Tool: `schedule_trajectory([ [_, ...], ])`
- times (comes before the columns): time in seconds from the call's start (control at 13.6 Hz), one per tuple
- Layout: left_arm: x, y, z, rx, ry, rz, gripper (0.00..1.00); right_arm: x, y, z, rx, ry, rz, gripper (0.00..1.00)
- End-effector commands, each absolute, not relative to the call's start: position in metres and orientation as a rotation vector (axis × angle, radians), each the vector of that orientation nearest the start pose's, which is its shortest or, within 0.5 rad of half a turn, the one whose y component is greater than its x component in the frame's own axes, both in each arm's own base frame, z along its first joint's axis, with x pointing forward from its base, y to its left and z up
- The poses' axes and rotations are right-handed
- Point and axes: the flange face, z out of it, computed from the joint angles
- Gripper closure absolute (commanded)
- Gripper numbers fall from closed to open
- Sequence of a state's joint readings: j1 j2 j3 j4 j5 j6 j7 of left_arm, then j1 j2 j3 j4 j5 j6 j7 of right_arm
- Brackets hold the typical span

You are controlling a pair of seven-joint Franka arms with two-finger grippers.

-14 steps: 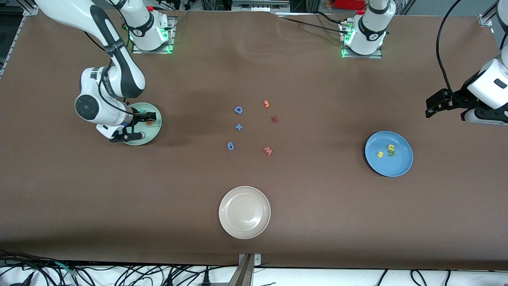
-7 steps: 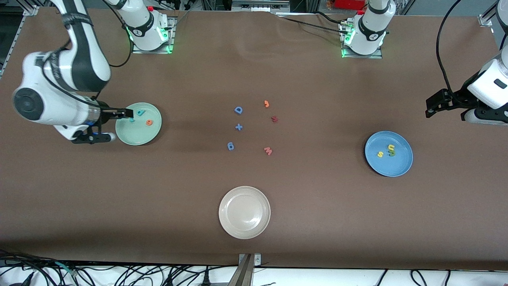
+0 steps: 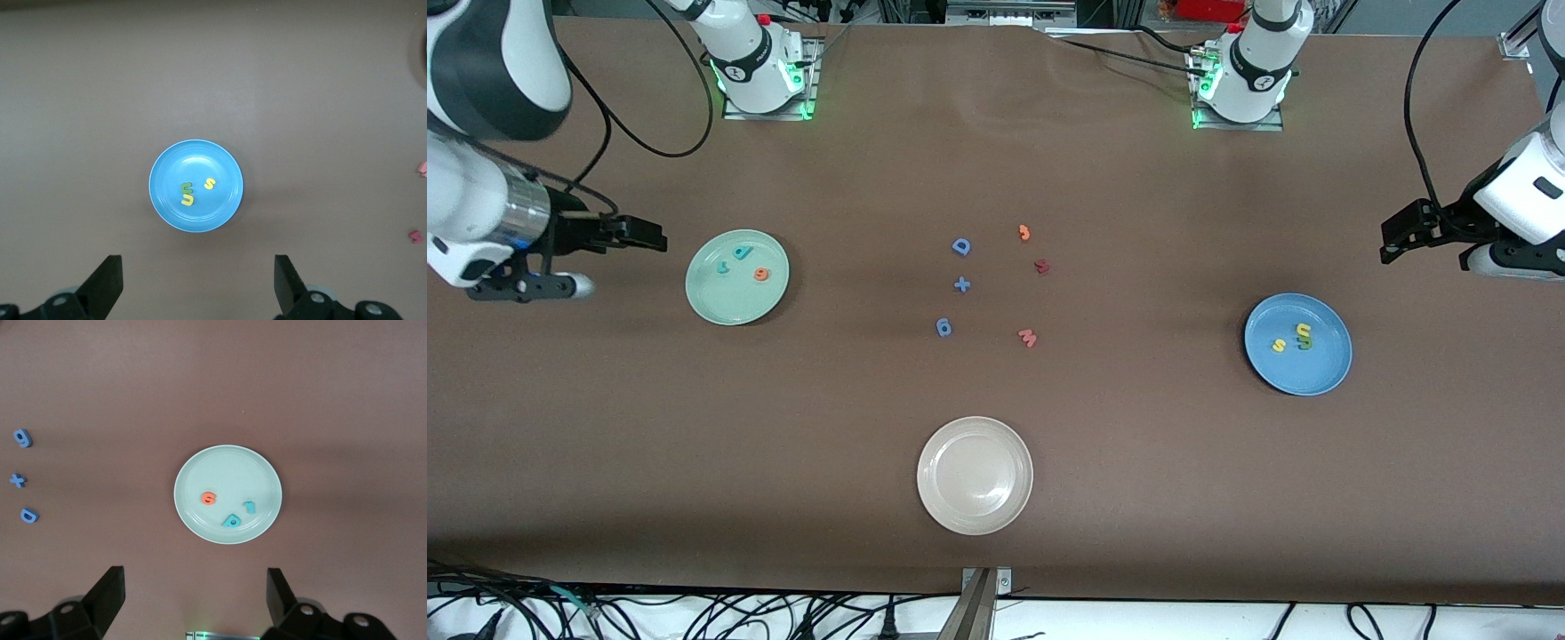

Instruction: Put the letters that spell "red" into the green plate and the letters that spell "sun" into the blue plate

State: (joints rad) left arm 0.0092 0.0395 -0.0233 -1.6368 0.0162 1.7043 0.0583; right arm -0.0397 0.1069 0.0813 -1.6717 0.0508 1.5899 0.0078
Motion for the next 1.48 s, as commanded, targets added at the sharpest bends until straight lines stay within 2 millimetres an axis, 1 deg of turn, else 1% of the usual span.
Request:
schedule_trajectory([
  [0.0, 0.579, -0.005, 0.588, -3.140, 0.104, -0.034, 0.00, 0.573, 0.038, 0.555, -3.125, -0.086, 0.206, 0.00],
  [0.07, 0.579, -0.005, 0.588, -3.140, 0.104, -0.034, 0.00, 0.574, 0.042, 0.563, -3.139, -0.100, 0.182, 0.00],
  [0.15, 0.579, -0.005, 0.588, -3.141, 0.101, -0.034, 0.00, 0.574, 0.042, 0.564, -3.152, -0.099, 0.179, 0.01],
  [0.22, 0.579, -0.005, 0.588, -3.141, 0.101, -0.034, 0.00, 0.576, 0.041, 0.558, -3.147, -0.084, 0.184, 0.01],
  [0.3, 0.579, -0.005, 0.588, -3.141, 0.101, -0.034, 0.00, 0.577, 0.042, 0.558, -3.147, -0.084, 0.177, 0.02],
  [0.44, 0.579, -0.005, 0.588, -3.140, 0.104, -0.034, 0.00, 0.578, 0.043, 0.560, -3.152, 0.026, 0.150, 0.01],
  [0.59, 0.579, -0.005, 0.587, -3.140, 0.104, -0.031, 0.00, 0.579, 0.049, 0.560, -3.148, 0.121, 0.145, 0.01],
  [0.66, 0.579, -0.005, 0.587, -3.140, 0.104, -0.031, 0.00, 0.577, 0.059, 0.563, -3.145, 0.129, 0.140, 0.01],
  [0.74, 0.579, -0.005, 0.587, -3.140, 0.104, -0.031, 0.00, 0.575, 0.063, 0.566, -3.146, 0.134, 0.142, 0.01],
  [0.96, 0.579, -0.004, 0.584, -3.141, 0.099, -0.022, 0.00, 0.574, 0.064, 0.569, -3.146, 0.129, 0.142, 0.01],
  [1.11, 0.579, -0.004, 0.583, -3.141, 0.096, -0.017, 0.00, 0.571, 0.072, 0.568, -3.150, 0.105, 0.168, 0.01],
  [1.4, 0.578, -0.003, 0.582, -3.141, 0.092, -0.012, 0.00, 0.572, 0.074, 0.567, -3.147, 0.103, 0.156, 0.01],
])
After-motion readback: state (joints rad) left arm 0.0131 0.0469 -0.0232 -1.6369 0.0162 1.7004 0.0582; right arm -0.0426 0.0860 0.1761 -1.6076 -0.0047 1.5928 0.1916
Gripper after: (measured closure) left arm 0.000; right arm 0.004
